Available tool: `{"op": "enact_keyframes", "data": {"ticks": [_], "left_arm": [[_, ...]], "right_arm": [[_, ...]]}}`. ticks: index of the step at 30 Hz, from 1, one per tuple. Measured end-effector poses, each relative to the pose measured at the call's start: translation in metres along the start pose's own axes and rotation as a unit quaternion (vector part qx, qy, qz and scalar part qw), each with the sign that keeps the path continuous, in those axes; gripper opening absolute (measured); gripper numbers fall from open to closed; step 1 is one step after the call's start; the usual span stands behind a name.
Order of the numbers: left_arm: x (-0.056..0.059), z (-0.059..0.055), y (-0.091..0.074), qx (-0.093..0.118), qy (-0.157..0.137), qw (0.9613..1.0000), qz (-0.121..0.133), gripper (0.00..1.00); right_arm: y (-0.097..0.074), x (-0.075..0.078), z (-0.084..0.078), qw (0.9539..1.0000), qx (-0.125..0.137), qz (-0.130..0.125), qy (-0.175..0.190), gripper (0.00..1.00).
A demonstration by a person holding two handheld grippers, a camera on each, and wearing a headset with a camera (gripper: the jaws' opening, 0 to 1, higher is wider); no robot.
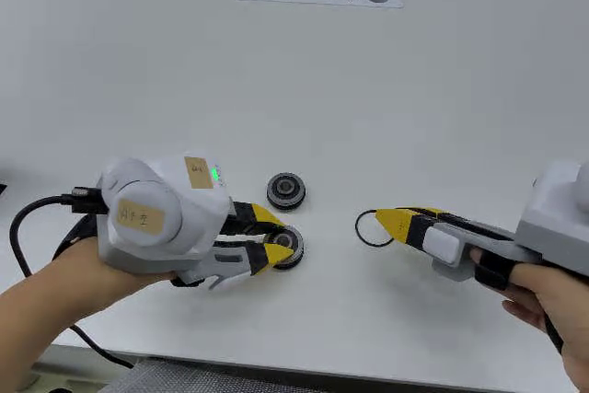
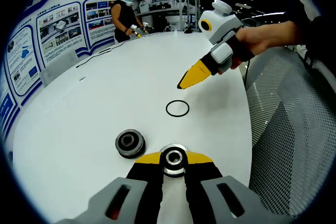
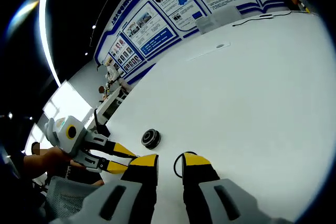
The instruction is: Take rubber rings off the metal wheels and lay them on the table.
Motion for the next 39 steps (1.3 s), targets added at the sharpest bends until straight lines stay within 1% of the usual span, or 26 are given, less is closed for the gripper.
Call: {"op": "enact_keyframes", "data": {"ticks": [5,9,10,14,15,16,20,21,22,23,24,27,31,37,39], "left_arm": [[0.000,0.000,0.000,-0.005,0.007,1.0000,-0.001,0.14],[0.000,0.000,0.000,-0.005,0.006,1.0000,-0.001,0.14],[0.000,0.000,0.000,-0.005,0.006,1.0000,-0.001,0.14],[-0.001,0.000,0.000,-0.005,0.004,1.0000,-0.003,0.14],[-0.001,0.000,0.000,-0.005,0.003,1.0000,-0.003,0.14],[-0.001,0.000,0.000,-0.005,0.002,1.0000,-0.003,0.14],[0.000,0.000,0.000,-0.006,0.003,1.0000,-0.003,0.14],[-0.001,0.000,0.000,-0.006,0.003,1.0000,-0.004,0.14],[-0.001,0.000,0.000,-0.006,0.002,1.0000,-0.005,0.14],[-0.001,0.000,0.000,-0.006,0.003,1.0000,-0.006,0.13],[-0.001,0.000,0.000,-0.006,0.003,1.0000,-0.006,0.13],[-0.001,0.000,0.000,-0.005,-0.003,1.0000,-0.005,0.13],[-0.001,0.000,0.000,-0.005,-0.002,1.0000,-0.006,0.13],[-0.001,0.000,0.000,-0.002,-0.004,1.0000,-0.006,0.13],[-0.001,0.000,0.000,-0.001,-0.004,1.0000,-0.006,0.13]], "right_arm": [[0.001,-0.003,0.001,1.0000,0.003,0.005,0.003,0.18],[0.005,-0.007,0.002,0.9999,0.001,0.014,0.003,0.18],[0.006,-0.009,0.002,0.9998,0.002,0.018,0.005,0.18],[0.011,-0.017,0.003,0.9988,0.006,0.047,0.014,0.19],[0.012,-0.019,0.003,0.9984,0.005,0.055,0.017,0.21],[0.013,-0.022,0.003,0.9975,0.006,0.067,0.022,0.23],[0.019,-0.032,0.003,0.9945,0.006,0.096,0.039,0.31],[0.021,-0.036,0.002,0.9930,0.007,0.108,0.048,0.33],[0.022,-0.038,0.002,0.9917,0.008,0.114,0.057,0.35],[0.024,-0.040,0.003,0.9902,0.014,0.121,0.068,0.37],[0.026,-0.041,0.004,0.9892,0.015,0.123,0.078,0.41],[0.031,-0.043,0.004,0.9888,0.015,0.127,0.078,0.47],[0.039,-0.049,-0.001,0.9861,-0.007,0.146,0.078,0.48],[0.048,-0.054,-0.010,0.9843,-0.027,0.154,0.081,0.50],[0.051,-0.058,-0.013,0.9829,-0.034,0.160,0.084,0.51]]}}
Point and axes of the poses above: the centre of the closed fingertips' face, and the gripper's own axes: y roughly forward along the fingers, x roughly to its right, z roughly out of its top, the point moved 6 cm from there along -y, roughly backward along the fingers, and after that the axes turned 14 degrees about -y, right-handed, at the moved point
